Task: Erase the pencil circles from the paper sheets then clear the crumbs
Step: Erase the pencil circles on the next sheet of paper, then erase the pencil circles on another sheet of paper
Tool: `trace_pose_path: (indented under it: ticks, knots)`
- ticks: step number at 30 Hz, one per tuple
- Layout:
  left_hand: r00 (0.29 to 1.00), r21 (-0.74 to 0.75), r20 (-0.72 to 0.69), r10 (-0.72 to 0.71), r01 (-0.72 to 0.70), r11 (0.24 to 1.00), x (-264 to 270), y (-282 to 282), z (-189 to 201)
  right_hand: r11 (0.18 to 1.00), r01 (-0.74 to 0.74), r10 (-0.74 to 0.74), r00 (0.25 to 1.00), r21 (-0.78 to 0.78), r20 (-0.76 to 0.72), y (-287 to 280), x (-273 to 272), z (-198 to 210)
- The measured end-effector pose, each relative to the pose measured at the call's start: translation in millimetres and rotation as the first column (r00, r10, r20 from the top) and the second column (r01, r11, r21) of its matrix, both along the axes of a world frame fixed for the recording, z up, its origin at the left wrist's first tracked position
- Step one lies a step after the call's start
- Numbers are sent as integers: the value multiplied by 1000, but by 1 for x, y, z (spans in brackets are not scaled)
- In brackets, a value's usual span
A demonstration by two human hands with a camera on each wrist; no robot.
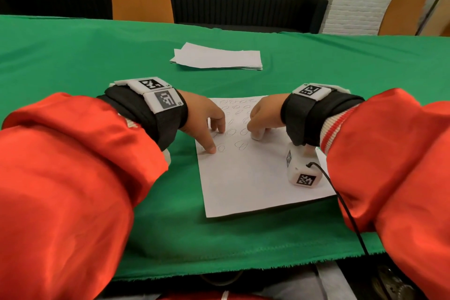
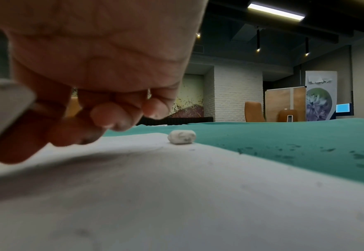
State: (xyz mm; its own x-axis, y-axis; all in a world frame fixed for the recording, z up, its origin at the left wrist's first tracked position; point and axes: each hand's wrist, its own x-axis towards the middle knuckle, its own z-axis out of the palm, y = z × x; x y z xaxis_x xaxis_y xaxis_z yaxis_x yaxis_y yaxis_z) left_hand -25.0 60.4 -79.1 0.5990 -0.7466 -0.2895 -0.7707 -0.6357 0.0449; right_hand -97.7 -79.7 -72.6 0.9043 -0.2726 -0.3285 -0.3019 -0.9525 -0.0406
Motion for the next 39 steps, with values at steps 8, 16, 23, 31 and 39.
trace_pose_path:
  ticks: [8, 16, 23, 31, 39]
  knots:
    - [1000, 9, 1, 23, -23, 1000, 3, 0, 0, 992, 10, -6, 1000, 127, -27, 0, -1, -2]
    - [999, 4, -5, 38, -38, 999, 2, 0, 0, 993, -3, 6, 1000, 119, -29, -2, 0, -1]
    - [999, 10, -8, 39, -39, 999, 3, 0, 0, 989, -24, 35, 997, 143, -75, -2, 0, -2]
    - [999, 6, -8, 43, -43, 999, -3, 1, 2, 990, 14, -41, 980, 140, 192, -9, 4, 0]
    - [998, -209, -44, 51, -59, 976, -20, -14, 25, 945, 70, -159, 953, 320, 259, -19, -14, 33]
